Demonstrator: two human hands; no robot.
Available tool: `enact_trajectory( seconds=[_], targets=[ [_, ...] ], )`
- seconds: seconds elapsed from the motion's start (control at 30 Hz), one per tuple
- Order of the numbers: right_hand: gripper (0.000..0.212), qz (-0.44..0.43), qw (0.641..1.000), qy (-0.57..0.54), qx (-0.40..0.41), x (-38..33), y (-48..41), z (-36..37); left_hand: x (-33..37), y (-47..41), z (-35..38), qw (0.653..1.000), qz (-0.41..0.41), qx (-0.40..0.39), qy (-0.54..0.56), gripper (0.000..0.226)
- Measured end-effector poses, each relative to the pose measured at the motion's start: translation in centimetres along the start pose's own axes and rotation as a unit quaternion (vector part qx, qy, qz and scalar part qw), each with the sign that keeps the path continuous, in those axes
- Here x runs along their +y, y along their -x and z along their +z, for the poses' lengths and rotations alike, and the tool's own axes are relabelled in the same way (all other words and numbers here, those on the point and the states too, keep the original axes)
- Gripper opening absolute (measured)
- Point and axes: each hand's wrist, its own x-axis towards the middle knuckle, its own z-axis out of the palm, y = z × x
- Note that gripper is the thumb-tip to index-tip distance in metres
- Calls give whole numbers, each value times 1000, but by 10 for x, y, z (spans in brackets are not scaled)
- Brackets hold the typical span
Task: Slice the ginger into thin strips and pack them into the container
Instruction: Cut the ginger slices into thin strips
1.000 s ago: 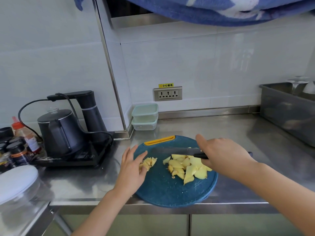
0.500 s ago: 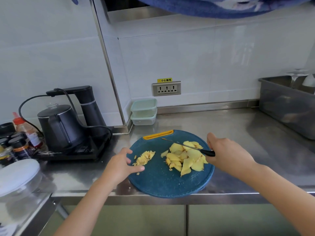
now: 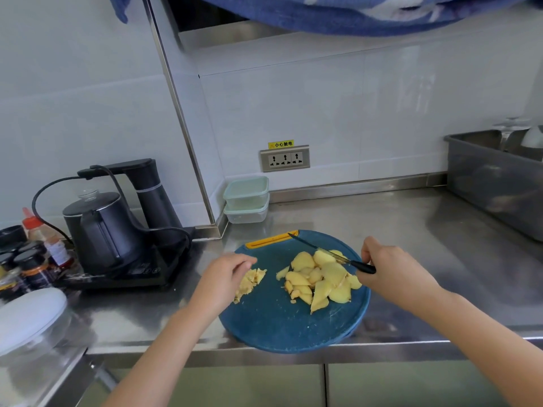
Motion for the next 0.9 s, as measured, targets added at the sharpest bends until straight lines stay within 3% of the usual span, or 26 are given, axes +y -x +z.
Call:
enact_trajectory(
  seconds=[0.3,0.47,0.67,0.73,0.9],
  targets=[
    [18,11,996,0,84,14,-10,31,27,-13,37,989,75,-126,-36,48],
    [22,-34,992,72,98,27,-15,43,29,-7,49,995,43,-92,9,23],
    [43,-102,978,109,144,30,-15,56,22,-1,54,996,-15,-63,60,21],
    [48,-88,981,90,150,32,-17,56,22,-6,48,996,-22,-53,64,17],
    [37,-61,983,89,151,37,-17,61,26,-25,38,998,-21,-49,16,17]
  ],
)
